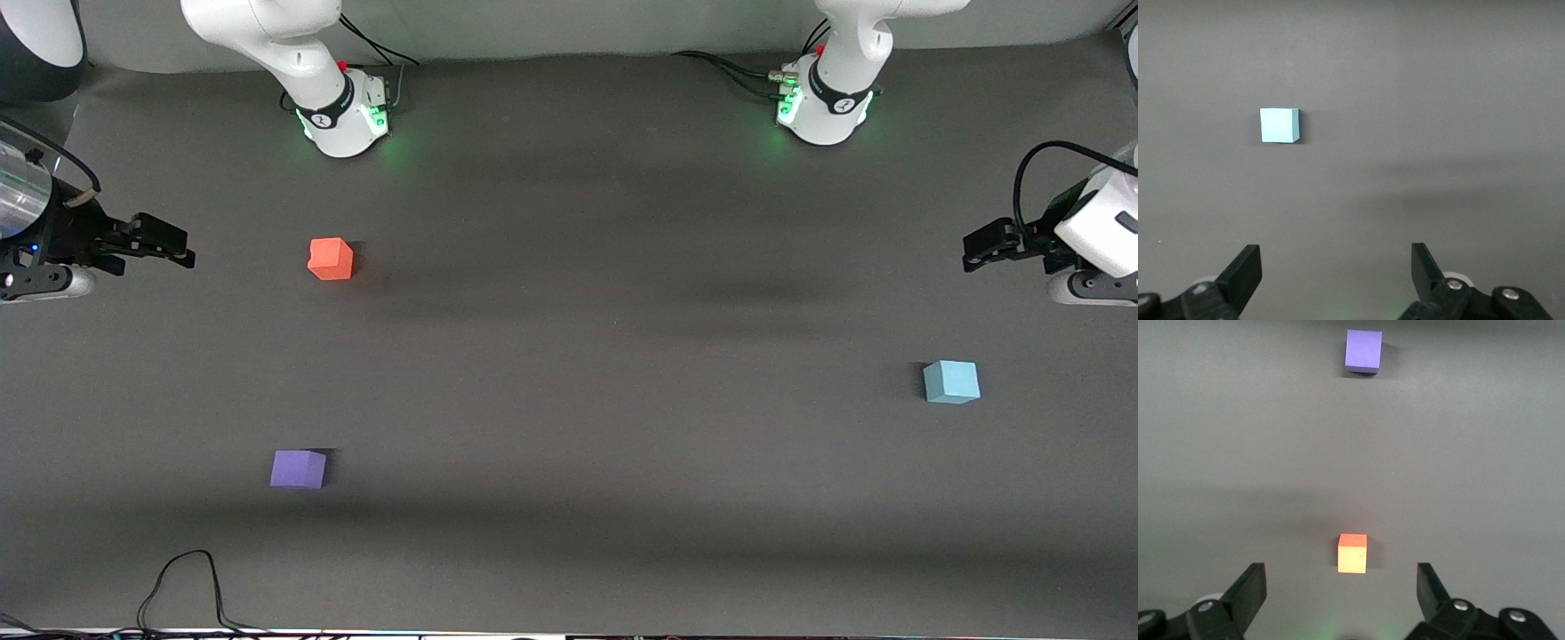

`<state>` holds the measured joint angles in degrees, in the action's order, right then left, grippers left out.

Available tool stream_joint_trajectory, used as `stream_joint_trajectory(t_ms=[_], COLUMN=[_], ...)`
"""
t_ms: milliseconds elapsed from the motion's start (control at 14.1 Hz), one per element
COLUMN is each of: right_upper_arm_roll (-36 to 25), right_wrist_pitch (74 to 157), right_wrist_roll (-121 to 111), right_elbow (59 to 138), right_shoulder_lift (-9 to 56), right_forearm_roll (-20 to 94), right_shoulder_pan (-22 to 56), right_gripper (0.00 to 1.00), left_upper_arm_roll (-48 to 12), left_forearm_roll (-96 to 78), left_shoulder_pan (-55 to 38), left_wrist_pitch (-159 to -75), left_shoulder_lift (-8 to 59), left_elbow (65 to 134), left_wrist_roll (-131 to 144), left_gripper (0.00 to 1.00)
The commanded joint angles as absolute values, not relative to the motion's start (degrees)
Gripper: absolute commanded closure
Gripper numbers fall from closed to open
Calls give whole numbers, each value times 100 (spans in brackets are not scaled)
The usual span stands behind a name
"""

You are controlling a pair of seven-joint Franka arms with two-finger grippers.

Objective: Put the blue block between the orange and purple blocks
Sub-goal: 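Move the left gripper down toward the light blue cube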

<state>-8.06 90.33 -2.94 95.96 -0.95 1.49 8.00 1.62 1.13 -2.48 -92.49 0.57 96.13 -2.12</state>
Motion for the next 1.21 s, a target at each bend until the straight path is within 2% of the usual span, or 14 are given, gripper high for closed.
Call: stream_joint_trajectory(t_ms=[0,355,497,853,1137], right_upper_arm_roll=[-817,-817,-817,-809,-809], right_wrist_pitch=[9018,8895,8895,8903,8903], right_wrist_roll=[-334,-343,-343,-343,-334], right_elbow=[9668,9668,9659,9659,9659], right_shoulder_lift=[-237,-229,-229,-193,-202], right_forearm_roll=[246,237,246,237,237], right_shoulder_pan=[878,949,949,967,984], right_gripper=[0,0,0,0,0], left_upper_arm_roll=[246,307,316,316,316], left_forearm_roll=[88,132,167,202,202], left_shoulder_pan=[-378,-273,130,1062,1072], left_wrist_pitch=[-9132,-9132,-9149,-9623,-10149], left_shoulder_lift=[-44,-26,-35,-18,78], left_elbow=[9624,9668,9703,9975,10370], left_wrist_roll=[-114,-385,-885,-2072,-2127], left_gripper=[0,0,0,0,0])
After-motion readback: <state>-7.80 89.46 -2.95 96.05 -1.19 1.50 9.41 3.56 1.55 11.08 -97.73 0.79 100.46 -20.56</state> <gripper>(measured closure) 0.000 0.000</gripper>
